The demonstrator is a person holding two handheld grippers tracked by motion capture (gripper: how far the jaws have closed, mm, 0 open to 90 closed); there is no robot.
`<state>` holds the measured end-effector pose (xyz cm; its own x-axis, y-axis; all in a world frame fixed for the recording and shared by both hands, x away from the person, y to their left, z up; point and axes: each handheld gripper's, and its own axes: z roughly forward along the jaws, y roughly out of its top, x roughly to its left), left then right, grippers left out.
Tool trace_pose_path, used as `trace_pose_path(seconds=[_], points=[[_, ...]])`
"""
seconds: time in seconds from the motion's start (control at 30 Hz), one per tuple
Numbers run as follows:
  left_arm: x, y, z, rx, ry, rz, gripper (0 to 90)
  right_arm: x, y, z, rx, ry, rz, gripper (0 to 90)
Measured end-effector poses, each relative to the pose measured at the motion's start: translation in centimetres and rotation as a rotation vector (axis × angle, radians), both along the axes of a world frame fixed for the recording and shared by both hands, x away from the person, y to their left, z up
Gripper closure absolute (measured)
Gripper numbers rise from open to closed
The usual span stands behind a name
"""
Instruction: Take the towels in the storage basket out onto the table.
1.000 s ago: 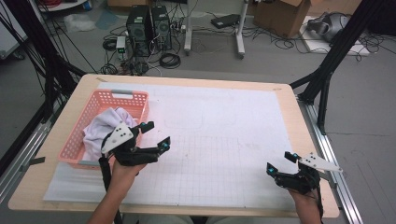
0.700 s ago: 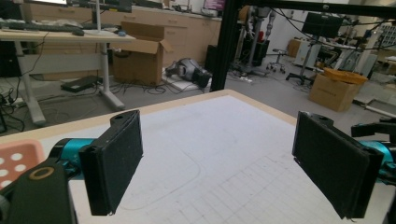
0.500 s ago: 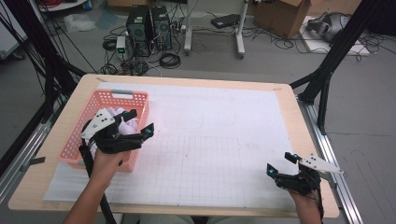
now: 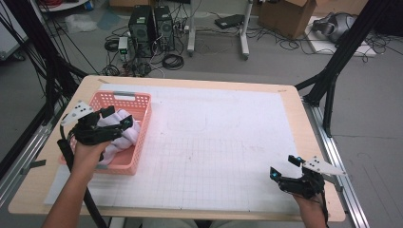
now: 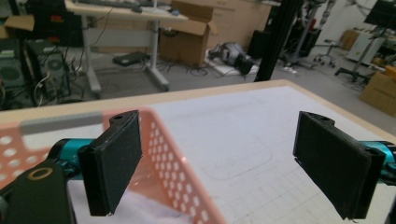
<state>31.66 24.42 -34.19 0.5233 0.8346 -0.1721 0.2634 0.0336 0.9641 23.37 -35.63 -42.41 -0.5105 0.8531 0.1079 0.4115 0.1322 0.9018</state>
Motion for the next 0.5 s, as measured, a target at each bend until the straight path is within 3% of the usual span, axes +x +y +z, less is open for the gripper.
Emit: trace_pose_path(seconds=[0.1,0.27,0.43,0.5], points=[[0.5,1.0,-0.5,0.004,0.049,0.027,16.1,0.0,0.1,0.0,0.000,0.005,0.001,8.7],[1.2,2.2,-1.1,0.080,0.129,0.060,16.1,-0.1,0.1,0.0,-0.003,-0.001,0.003,8.7],[2.3,3.0,-1.8,0.150,0.231,0.021,16.1,0.0,0.3,0.0,-0.008,0.007,0.009,8.7],[2.7,3.1,-2.1,0.174,0.248,0.024,16.1,0.1,0.4,-0.1,-0.010,0.004,0.013,8.7]])
